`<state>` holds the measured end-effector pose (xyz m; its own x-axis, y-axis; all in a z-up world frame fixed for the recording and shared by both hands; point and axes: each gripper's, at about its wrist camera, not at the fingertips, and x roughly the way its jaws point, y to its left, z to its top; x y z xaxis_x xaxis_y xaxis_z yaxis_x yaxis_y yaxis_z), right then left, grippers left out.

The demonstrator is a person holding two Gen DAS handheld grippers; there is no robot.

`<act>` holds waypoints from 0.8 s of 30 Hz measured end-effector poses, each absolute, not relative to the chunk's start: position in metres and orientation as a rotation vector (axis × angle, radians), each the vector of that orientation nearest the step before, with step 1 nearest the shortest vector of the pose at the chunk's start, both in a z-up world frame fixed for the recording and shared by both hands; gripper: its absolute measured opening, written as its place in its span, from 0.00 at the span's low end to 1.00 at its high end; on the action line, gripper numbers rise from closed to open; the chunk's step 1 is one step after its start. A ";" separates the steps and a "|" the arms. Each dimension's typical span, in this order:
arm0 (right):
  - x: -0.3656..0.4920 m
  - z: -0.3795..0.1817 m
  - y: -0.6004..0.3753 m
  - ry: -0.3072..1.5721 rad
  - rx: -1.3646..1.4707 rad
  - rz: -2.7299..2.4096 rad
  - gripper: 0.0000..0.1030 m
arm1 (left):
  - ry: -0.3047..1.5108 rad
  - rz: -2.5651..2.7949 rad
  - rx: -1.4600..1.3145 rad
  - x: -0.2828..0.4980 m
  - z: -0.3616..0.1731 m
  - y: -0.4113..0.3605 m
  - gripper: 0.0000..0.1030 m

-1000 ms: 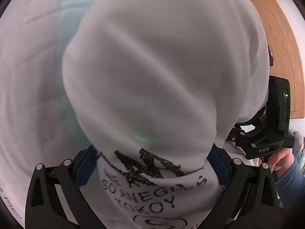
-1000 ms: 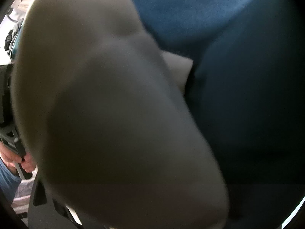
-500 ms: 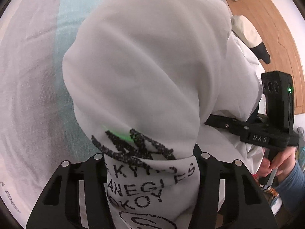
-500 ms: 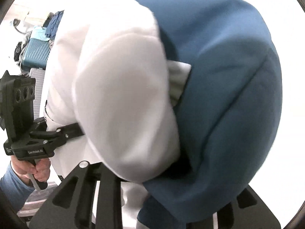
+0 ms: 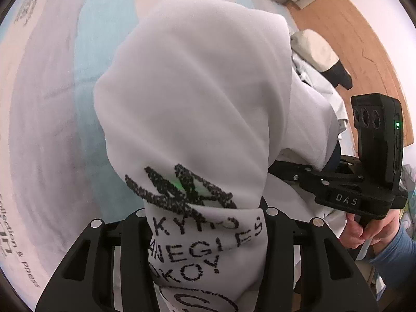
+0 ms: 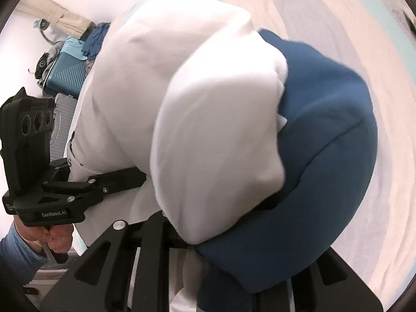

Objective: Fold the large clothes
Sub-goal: 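Lift the bundle with both tools and carry it toward the suitcases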

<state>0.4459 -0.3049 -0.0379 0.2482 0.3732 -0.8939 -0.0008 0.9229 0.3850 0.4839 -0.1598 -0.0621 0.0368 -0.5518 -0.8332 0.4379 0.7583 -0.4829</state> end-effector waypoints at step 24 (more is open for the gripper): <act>0.548 0.068 -0.088 1.021 0.226 0.497 0.16 | 1.047 -0.553 -0.025 0.575 0.069 0.097 0.42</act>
<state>0.5478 -0.0880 0.0684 0.4243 0.4957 -0.7578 -0.2900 0.8672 0.4049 0.5753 0.0974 0.0686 0.3771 -0.4438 -0.8129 0.4208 0.8640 -0.2765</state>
